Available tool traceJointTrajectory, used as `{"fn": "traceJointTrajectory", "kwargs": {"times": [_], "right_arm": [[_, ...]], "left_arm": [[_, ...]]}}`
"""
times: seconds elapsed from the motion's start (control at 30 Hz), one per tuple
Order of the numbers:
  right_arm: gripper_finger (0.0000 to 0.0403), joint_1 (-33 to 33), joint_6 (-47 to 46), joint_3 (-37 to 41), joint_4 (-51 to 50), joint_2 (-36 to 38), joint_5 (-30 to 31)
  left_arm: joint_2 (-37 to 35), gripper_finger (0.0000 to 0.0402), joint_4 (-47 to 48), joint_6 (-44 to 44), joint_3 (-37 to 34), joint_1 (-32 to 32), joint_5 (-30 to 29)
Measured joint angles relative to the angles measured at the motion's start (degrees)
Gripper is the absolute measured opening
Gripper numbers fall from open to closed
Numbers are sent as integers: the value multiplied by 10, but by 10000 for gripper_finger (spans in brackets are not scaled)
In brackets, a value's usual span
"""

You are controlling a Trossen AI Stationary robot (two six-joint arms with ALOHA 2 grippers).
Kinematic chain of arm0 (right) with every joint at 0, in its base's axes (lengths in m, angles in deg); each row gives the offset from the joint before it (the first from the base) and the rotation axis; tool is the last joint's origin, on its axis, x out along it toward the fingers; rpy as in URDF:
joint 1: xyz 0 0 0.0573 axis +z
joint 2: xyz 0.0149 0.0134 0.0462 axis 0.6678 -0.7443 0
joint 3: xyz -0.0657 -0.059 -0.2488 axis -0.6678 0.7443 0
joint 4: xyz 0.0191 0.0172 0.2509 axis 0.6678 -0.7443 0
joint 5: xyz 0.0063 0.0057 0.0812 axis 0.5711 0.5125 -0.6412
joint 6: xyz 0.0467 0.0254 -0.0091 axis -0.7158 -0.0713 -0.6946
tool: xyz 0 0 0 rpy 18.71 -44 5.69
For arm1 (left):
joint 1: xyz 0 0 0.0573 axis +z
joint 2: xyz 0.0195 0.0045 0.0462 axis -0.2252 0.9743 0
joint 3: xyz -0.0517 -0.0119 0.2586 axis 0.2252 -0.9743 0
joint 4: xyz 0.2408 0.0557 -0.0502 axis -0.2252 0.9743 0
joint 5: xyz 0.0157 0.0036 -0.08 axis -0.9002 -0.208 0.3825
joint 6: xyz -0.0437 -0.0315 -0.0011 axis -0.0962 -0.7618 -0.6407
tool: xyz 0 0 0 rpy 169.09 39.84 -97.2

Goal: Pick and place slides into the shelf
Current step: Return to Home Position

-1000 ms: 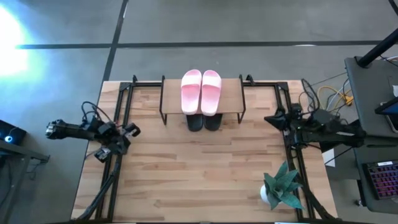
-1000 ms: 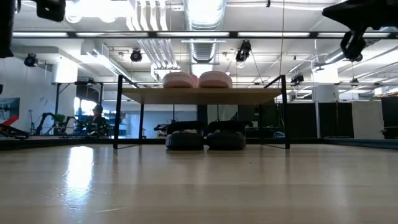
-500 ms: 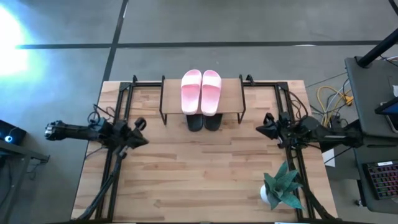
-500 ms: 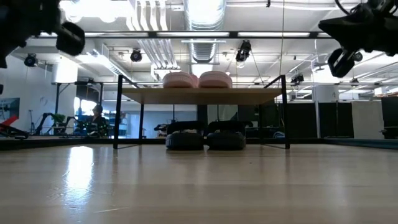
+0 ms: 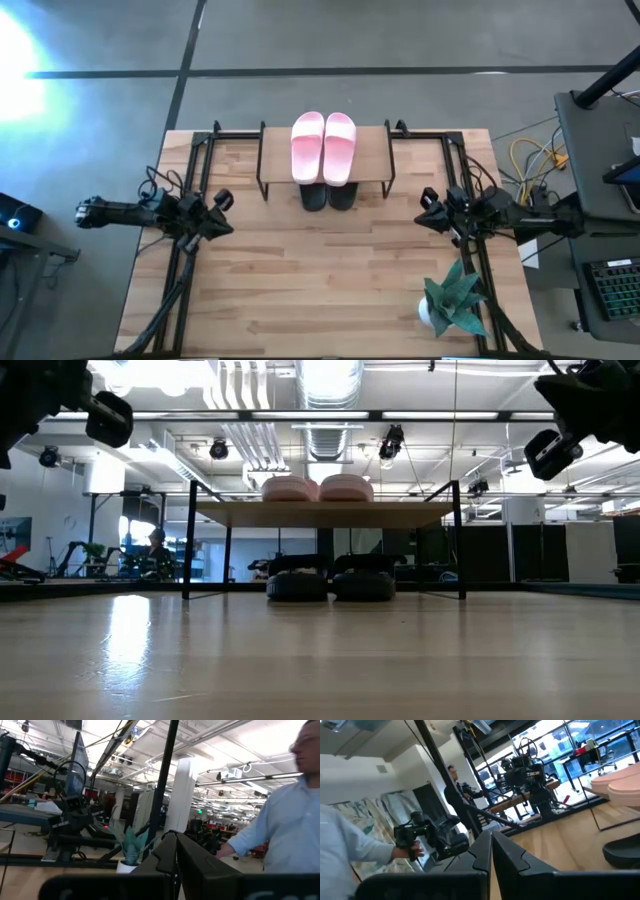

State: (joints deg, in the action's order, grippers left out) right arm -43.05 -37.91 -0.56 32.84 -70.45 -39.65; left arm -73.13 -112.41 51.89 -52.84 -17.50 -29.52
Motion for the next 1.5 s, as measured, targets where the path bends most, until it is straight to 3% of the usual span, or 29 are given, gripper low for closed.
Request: {"fn": "traceJointTrajectory", "kwargs": {"times": [1.5], "right_arm": [[9, 0, -2, 0, -3, -6, 0]], "left_arm": [[18, 0, 0, 1, 0, 0, 0]]}}
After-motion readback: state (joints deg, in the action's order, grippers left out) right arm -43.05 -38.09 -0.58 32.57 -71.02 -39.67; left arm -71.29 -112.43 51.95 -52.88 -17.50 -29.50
